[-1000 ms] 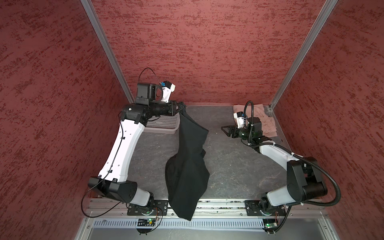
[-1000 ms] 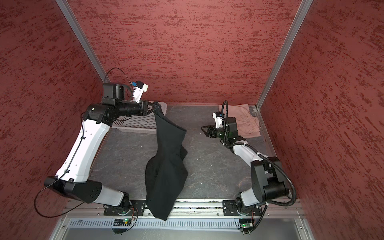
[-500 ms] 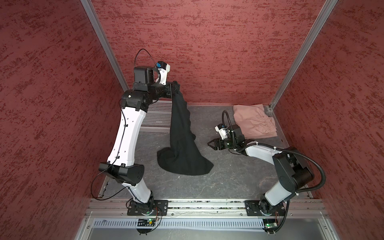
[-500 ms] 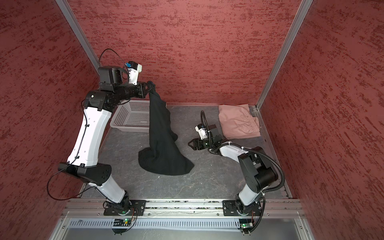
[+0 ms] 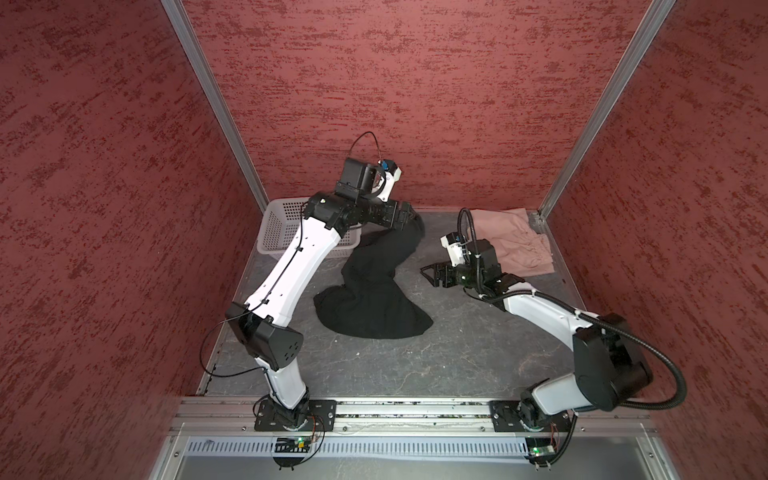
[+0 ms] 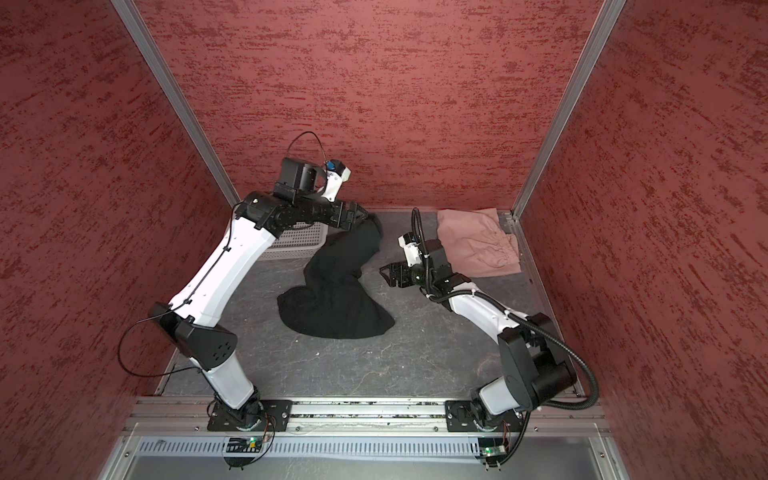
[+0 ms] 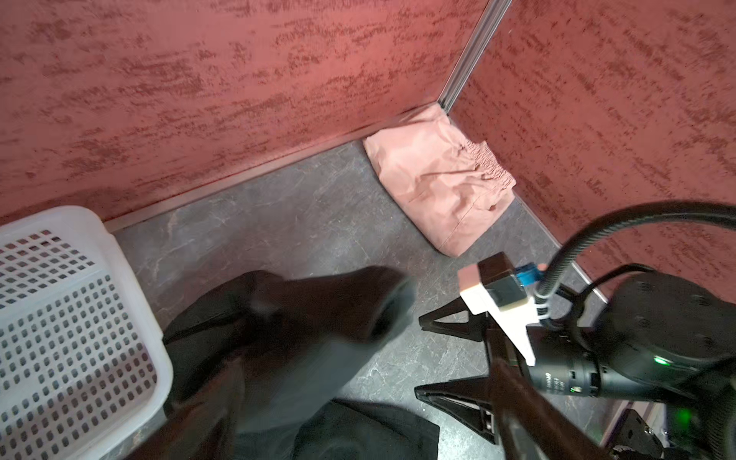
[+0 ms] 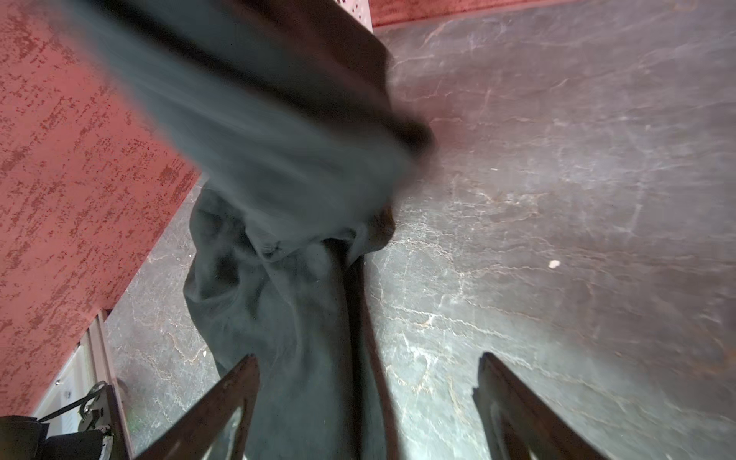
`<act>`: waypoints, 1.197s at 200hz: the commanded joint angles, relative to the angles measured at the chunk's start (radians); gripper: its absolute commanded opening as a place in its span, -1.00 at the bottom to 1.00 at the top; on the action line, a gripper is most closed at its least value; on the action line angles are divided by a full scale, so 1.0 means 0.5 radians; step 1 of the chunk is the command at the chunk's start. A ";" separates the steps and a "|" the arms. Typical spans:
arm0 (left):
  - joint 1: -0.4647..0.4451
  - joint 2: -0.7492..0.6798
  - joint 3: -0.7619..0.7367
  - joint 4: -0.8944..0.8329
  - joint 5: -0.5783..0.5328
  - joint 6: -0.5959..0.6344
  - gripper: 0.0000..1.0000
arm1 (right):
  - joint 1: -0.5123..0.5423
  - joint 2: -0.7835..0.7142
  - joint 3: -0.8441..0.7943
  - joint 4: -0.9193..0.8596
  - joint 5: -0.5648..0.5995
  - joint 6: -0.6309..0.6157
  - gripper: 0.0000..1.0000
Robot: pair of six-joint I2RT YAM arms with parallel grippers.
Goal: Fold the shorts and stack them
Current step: 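Lay the black garment down with the left gripper while right gripper grasps its edge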
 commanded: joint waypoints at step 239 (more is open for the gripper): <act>0.545 -0.069 -1.692 0.857 -0.050 -0.403 0.99 | 0.345 -0.347 -0.252 -1.610 0.796 0.681 -0.44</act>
